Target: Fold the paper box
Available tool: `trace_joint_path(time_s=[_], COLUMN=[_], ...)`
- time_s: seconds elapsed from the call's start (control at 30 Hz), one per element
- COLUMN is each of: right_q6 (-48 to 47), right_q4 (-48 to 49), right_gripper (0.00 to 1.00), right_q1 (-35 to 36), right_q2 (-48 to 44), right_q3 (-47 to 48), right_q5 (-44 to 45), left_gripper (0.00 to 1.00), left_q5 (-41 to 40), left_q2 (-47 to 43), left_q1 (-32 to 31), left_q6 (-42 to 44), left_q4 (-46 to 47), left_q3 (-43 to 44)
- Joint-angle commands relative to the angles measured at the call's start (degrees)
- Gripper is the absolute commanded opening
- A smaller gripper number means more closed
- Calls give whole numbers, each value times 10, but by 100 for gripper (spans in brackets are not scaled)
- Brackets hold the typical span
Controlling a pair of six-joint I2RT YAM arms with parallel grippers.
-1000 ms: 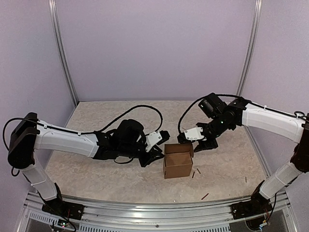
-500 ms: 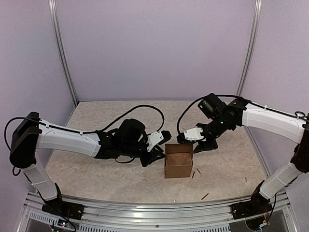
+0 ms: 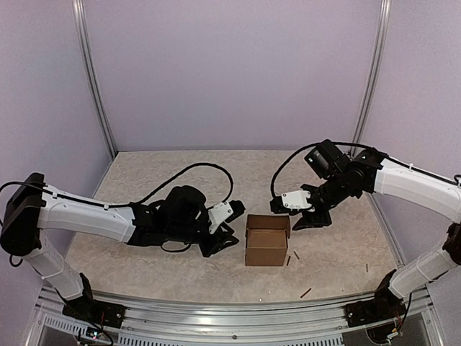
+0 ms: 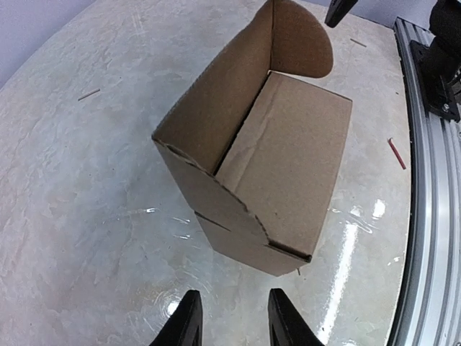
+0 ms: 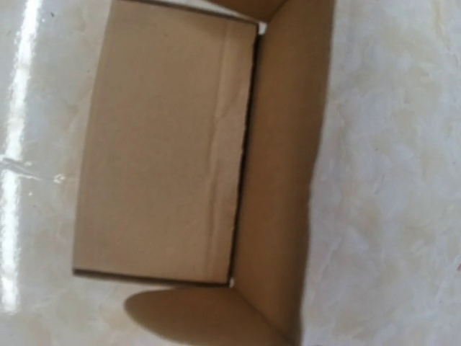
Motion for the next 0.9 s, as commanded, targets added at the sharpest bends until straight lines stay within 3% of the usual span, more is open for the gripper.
trace_joint_path(time_s=[0.0, 0.33, 0.67, 0.87], right_q6=[21, 36, 51, 52], right_q4=[6, 3, 12, 7], right_gripper=[44, 45, 46, 47], right_q1=[7, 7, 6, 6], right_q2=[-15, -16, -39, -38], right_q3=[-17, -8, -23, -21], right_q5=[11, 21, 37, 34], left_gripper=[34, 31, 26, 13], left_q5=[-7, -140, -162, -201], left_q2=[-62, 23, 66, 102], left_q1=[-9, -36, -66, -75], left_q6=[-77, -218, -312, -325], left_q4=[29, -133, -239, -270], left_q3=[-12, 156, 236, 263])
